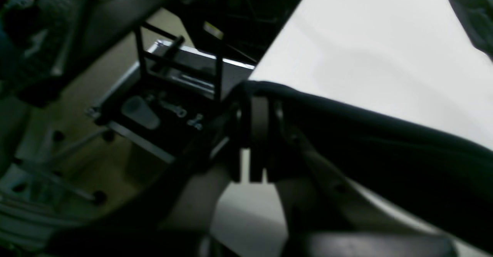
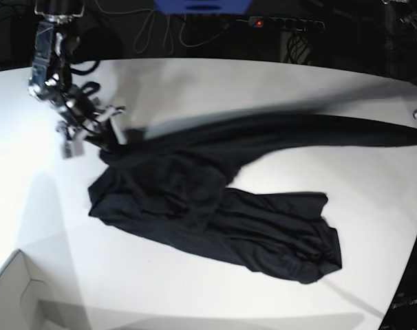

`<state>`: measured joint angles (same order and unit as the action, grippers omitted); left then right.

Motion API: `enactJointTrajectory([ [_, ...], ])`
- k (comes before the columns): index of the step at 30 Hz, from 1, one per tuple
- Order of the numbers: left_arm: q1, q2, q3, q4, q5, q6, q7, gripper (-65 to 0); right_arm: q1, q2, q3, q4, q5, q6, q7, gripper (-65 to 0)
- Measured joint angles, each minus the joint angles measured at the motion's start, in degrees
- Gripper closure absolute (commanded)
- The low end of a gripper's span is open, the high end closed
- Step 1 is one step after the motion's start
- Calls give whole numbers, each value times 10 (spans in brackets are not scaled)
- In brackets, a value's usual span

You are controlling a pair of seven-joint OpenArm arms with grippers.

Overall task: Layout the t-shirt on the table in an organized manner, then fold the t-shirt properly
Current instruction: 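Pull the sleeve with the left gripper away from the right gripper, then lower the sleeve with the left gripper and release it on the table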

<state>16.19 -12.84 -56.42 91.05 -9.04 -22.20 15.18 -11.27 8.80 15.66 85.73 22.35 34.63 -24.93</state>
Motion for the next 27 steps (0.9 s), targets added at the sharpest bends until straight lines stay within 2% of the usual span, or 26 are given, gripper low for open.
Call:
enactJointTrajectory([
  [4,0,14,14,0,2,1,2,-1,-49,-14,78,60,5,0,3,0],
  [7,0,16,50,0,2,0,3,-1,-82,-12,109,84,5,1,5,0],
  [10,2,37,76,0,3,1,-1,-1,-101,-14,127,80,0,1,-2,0],
  [16,3,60,117,-17,4,1,-5,-2,-97,-2,132,29,2,2,-2,0],
  [24,2,57,162,-90,4,5,1,-6,-110,9,134,24,2,2,2,0],
  [27,1,56,165,-90,3,5,-2,-73,-116,19,132,26,3,2,3,-14],
])
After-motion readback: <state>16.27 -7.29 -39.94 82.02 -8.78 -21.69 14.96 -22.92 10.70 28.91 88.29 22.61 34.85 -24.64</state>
